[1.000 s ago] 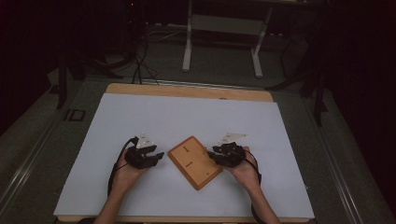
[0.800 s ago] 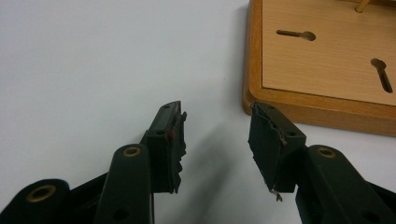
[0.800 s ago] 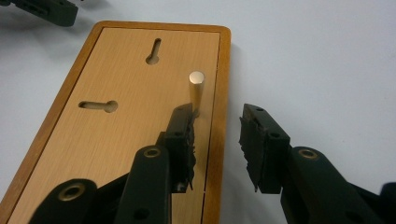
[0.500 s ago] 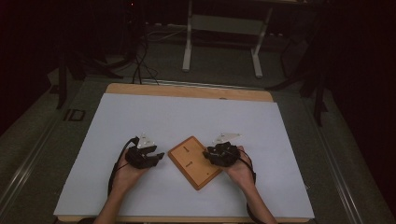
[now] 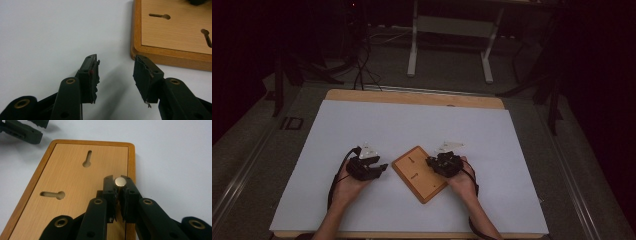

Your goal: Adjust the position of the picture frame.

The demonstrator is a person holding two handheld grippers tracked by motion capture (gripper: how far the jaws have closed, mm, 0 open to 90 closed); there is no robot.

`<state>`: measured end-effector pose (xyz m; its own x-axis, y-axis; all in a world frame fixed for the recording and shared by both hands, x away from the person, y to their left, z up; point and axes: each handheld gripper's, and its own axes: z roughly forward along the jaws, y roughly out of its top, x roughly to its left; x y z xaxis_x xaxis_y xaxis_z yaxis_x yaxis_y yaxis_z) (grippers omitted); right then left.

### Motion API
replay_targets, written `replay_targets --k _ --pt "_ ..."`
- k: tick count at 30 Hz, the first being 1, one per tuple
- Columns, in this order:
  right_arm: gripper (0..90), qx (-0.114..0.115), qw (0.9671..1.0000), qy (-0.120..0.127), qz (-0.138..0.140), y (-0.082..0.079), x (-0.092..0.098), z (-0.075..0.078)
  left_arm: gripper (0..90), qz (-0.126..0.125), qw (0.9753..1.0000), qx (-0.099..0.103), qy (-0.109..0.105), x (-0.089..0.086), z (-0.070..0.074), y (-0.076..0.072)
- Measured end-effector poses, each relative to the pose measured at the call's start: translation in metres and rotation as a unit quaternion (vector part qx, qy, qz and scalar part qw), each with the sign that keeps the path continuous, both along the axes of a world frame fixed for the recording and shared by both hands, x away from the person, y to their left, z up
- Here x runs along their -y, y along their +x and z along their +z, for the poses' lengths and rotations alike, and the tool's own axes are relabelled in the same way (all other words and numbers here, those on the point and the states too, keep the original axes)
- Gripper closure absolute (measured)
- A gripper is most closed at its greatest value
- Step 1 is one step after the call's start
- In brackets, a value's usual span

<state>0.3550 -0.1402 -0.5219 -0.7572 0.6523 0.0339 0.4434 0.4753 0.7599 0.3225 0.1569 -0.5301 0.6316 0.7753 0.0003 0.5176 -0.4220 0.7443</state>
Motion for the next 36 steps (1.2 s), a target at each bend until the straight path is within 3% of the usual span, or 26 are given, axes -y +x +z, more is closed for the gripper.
replay_targets --k 6,9,10,22,27,36 --pt "83.8 -0.001 0.9998 0.018 -0.01 -0.0009 0.001 -0.0024 54.3 -0.002 1.0 -0.001 0.001 0.0012 -0.0005 0.0002" --pt "84.0 -0.01 0.9994 0.032 -0.012 0.0 0.0029 -0.0033 54.3 -0.001 1.0 -0.001 0.0 0.0009 -0.0005 0.0003" --pt "84.1 -0.022 0.9985 0.049 -0.013 0.0018 0.0058 -0.0044 54.3 0.0 1.0 -0.001 0.0 0.0006 -0.0005 0.0005" --pt "84.1 -0.038 0.9968 0.07 -0.014 0.005 0.0084 -0.005 56.4 -0.008 1.0 0.001 0.002 0.0017 -0.0003 0.0001" --pt "84.1 -0.039 0.9962 0.077 -0.008 0.005 0.0086 -0.0034 62.5 -0.013 0.9999 0.0 -0.003 0.0026 -0.0005 -0.0003" --pt "84.1 -0.031 0.9958 0.086 0.007 0.0025 0.008 0.0036 82.7 -0.031 0.9995 -0.005 0.009 0.0088 -0.0031 0.0018"
